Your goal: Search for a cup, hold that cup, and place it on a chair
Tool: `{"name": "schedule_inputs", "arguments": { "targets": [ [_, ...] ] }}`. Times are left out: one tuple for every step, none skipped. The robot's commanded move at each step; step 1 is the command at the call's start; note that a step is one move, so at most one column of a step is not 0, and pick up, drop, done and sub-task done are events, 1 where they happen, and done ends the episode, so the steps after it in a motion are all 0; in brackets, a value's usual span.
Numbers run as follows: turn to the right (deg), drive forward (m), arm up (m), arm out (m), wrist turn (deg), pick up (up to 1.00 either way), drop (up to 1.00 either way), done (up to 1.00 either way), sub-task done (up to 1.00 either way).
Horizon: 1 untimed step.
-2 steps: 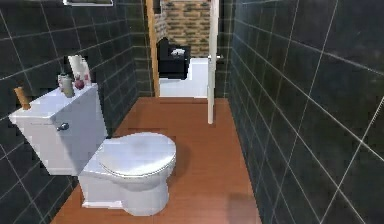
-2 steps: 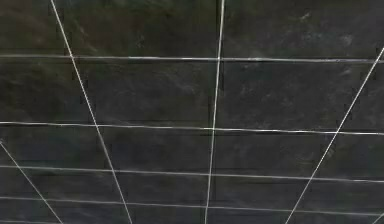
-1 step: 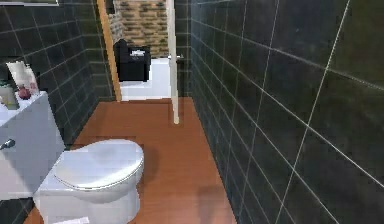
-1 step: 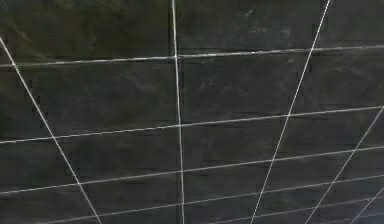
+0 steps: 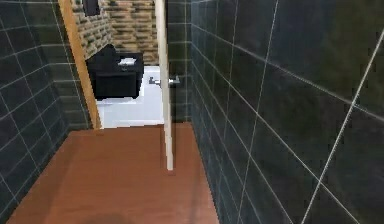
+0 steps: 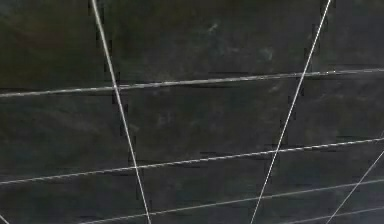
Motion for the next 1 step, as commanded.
{"name": "schedule_inputs", "arguments": {
  "targets": [
    [-6.0, 0.00, 0.00, 0.00, 0.0, 0.00, 0.00, 0.00, 0.00]
  ]
}}
